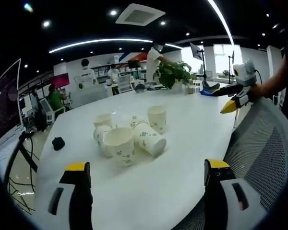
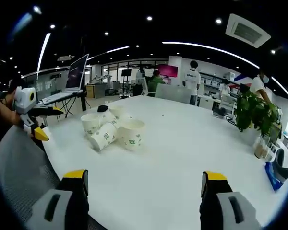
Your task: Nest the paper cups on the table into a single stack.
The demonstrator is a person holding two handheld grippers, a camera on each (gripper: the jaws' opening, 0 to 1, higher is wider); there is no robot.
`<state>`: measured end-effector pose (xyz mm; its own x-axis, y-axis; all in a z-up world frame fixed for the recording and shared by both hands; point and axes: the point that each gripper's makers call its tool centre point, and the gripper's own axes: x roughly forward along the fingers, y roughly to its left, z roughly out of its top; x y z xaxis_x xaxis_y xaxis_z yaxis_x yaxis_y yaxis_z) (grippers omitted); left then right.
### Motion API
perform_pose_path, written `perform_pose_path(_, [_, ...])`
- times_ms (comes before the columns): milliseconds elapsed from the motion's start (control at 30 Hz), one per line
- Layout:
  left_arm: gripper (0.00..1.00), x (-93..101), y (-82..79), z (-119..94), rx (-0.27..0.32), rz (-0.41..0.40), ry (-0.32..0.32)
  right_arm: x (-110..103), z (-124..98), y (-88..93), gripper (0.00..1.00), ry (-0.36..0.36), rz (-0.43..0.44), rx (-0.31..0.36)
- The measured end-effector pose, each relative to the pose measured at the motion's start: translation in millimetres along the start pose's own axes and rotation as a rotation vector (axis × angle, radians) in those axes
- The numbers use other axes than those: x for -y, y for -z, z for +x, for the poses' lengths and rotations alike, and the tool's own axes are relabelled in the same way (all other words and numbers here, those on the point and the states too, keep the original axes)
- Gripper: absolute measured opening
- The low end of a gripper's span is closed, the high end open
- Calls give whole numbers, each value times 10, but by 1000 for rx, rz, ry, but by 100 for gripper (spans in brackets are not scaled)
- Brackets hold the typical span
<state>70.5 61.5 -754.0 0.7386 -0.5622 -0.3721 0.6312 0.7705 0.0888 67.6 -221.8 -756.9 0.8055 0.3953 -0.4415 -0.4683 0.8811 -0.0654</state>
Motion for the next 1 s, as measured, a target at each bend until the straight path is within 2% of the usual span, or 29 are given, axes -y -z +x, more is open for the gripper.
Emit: perform_pose_path(1000, [98,5,9,3,-6,-14,6,39,0,27,100,7,5,2])
